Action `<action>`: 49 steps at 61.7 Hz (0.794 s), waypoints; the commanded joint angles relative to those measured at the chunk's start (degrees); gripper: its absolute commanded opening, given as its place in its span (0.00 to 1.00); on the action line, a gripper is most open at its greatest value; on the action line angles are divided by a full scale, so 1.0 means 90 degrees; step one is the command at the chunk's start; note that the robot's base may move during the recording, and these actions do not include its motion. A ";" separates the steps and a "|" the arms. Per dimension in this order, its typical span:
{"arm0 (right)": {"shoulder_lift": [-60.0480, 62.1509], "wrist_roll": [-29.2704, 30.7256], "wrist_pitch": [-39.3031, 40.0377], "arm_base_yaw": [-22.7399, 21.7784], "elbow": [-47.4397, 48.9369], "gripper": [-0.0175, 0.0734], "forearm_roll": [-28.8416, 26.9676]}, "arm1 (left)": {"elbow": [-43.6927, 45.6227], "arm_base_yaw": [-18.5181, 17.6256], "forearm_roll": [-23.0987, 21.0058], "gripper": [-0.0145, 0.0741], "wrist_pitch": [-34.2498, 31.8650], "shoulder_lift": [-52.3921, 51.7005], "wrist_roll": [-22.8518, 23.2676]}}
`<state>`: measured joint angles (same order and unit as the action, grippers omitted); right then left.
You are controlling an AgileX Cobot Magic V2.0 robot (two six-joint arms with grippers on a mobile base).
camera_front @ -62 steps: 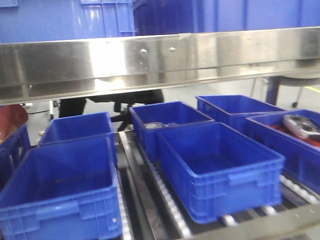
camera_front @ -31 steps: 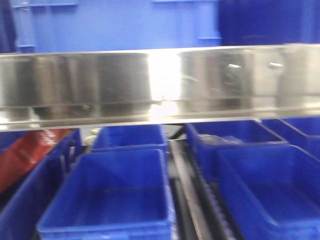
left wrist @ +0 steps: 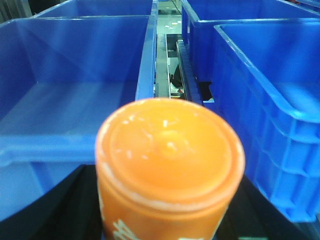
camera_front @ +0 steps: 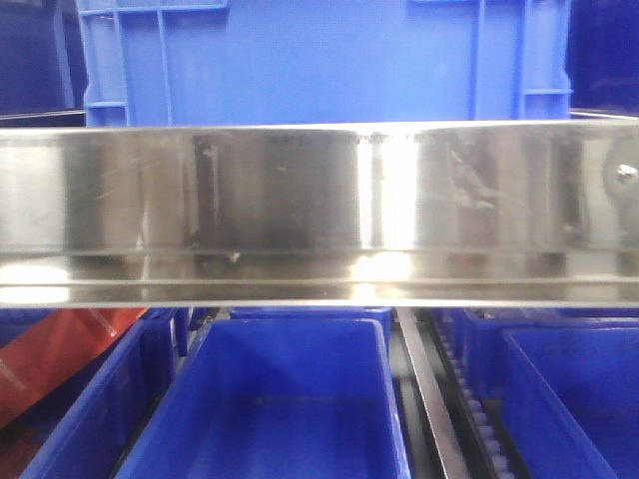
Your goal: Place cylindrical capacitor in blue bin on shelf
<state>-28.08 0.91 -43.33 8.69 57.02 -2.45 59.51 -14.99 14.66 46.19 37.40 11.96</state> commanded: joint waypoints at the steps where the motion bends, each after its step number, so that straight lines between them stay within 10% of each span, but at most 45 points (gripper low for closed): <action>1: 0.0008 0.0035 0.0205 -0.0001 0.0019 0.02 0.0036 | -0.0001 -0.0030 0.0008 0.04 -0.0107 -0.0023 0.0027; 49: 0.0008 0.0035 0.0205 -0.0001 0.0019 0.02 0.0036 | -0.0001 -0.0030 0.0008 0.04 -0.0107 -0.0023 0.0027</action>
<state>-28.08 0.91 -43.33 8.69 57.02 -2.45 59.51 -14.99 14.66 46.19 37.40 11.96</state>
